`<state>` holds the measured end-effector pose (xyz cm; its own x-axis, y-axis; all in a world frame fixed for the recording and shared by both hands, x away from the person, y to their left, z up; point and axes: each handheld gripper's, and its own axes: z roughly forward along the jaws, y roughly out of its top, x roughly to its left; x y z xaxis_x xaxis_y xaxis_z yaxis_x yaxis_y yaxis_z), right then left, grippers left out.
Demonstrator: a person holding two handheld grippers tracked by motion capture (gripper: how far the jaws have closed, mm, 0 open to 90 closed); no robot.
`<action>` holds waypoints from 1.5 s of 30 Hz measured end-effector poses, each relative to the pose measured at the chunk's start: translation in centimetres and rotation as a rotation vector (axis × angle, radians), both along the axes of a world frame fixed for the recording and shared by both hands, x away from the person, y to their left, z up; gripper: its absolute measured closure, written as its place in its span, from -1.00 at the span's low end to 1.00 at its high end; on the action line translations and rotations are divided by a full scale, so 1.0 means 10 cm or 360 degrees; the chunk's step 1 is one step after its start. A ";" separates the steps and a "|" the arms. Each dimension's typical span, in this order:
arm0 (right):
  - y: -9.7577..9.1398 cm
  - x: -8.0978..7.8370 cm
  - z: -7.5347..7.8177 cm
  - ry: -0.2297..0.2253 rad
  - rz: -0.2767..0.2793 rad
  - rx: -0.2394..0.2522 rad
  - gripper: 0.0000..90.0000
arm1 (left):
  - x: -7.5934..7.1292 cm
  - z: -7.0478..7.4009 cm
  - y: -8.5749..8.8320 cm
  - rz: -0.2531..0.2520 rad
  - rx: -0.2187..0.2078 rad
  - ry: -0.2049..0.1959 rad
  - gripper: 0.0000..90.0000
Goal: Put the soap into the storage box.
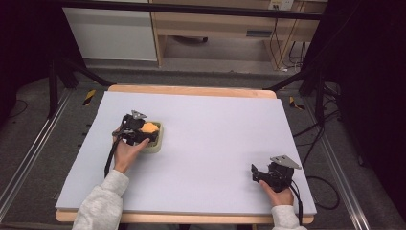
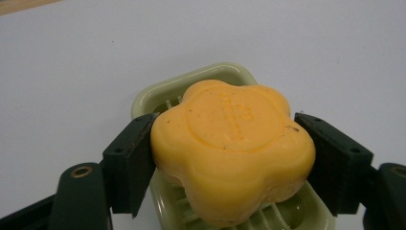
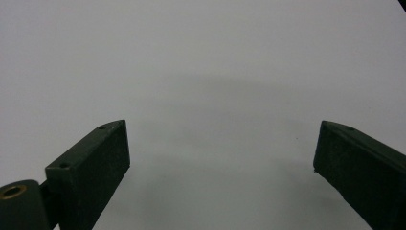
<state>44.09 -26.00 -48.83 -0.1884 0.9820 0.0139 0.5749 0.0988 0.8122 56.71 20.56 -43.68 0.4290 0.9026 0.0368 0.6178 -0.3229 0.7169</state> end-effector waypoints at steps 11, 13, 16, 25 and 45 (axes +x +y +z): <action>0.00 0.00 0.00 0.0000 -0.0002 -0.0001 -0.88 | 0.02 -0.06 0.01 0.0005 0.0011 0.0022 -0.43; 0.00 0.00 0.00 0.0001 -0.0003 0.0002 -0.88 | 0.02 -0.08 0.00 0.0002 0.0018 0.0027 -0.43; 0.00 0.00 0.00 -0.0003 -0.0005 0.0000 -0.88 | 0.03 -0.10 0.00 0.0002 0.0023 0.0038 -0.43; 0.00 0.00 0.00 -0.0006 -0.0004 0.0000 -0.87 | 0.03 -0.11 0.00 0.0001 0.0010 0.0037 -0.43; 0.00 -0.01 0.00 -0.0009 0.0001 -0.0002 -0.88 | 0.01 -0.13 -0.02 -0.0005 0.0019 0.0043 -0.44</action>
